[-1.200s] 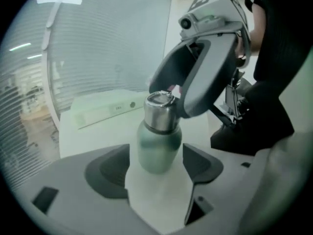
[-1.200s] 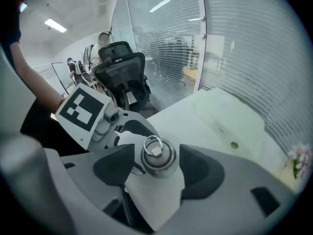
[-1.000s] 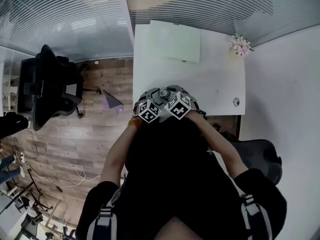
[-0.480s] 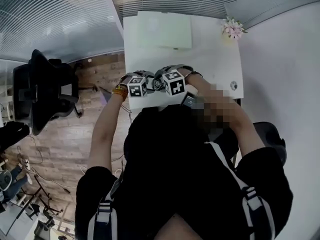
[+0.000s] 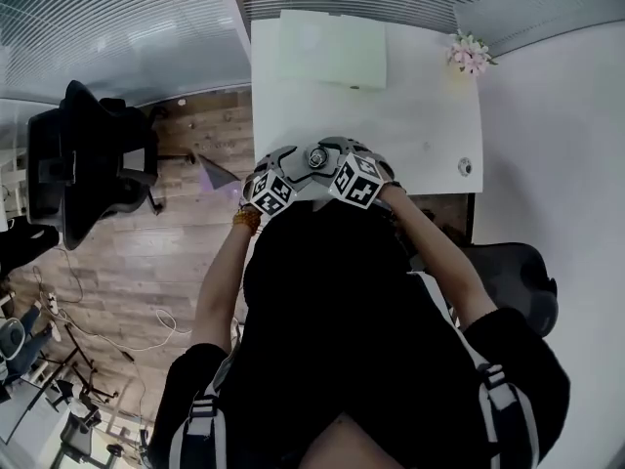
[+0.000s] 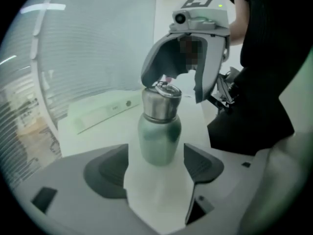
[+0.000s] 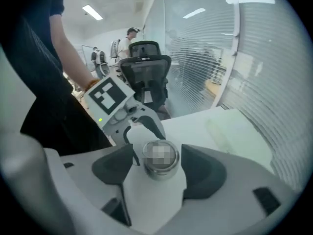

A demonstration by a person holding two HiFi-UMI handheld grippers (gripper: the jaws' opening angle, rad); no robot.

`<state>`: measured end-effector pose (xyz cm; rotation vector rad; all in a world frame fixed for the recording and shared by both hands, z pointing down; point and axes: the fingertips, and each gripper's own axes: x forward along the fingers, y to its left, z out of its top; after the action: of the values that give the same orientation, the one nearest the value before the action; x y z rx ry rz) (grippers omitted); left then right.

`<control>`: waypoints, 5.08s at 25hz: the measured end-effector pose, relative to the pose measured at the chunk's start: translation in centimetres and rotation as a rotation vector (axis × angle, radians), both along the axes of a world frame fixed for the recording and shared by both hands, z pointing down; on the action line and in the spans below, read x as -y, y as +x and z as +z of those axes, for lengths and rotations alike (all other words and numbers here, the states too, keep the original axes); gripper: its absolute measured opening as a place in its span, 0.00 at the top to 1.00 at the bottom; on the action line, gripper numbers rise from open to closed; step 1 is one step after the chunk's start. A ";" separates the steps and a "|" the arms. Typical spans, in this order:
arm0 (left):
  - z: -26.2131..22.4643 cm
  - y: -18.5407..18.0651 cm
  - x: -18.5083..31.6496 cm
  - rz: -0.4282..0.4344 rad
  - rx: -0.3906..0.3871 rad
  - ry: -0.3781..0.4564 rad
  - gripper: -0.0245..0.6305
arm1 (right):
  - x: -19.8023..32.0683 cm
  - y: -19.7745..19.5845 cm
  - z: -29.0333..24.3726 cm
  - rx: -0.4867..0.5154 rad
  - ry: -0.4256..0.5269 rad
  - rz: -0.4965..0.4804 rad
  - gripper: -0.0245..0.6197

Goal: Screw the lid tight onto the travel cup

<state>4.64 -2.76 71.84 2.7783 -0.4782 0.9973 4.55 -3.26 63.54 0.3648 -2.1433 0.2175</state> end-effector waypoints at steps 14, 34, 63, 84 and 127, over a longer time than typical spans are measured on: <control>0.8 1.8 0.4 0.025 0.031 0.024 0.48 | 0.7 -0.5 1.4 -0.063 0.025 0.009 0.57; -0.2 1.1 0.6 -0.100 0.018 -0.021 0.47 | 1.9 -1.1 0.1 -0.031 -0.061 0.354 0.48; 1.4 1.6 0.8 0.205 0.032 -0.051 0.47 | 1.4 -1.0 1.7 -0.071 -0.011 -0.180 0.58; -0.4 2.5 0.7 -0.116 -0.089 -0.056 0.44 | 1.8 -0.7 1.5 -0.059 -0.120 0.305 0.56; 1.3 0.2 -0.1 0.621 0.221 -0.076 0.48 | -0.1 -2.3 1.7 -0.008 0.010 -0.410 0.58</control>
<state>4.79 -2.68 73.19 2.8048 0.4300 1.4066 2.27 -3.18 65.21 -0.0722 -2.1590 -0.0299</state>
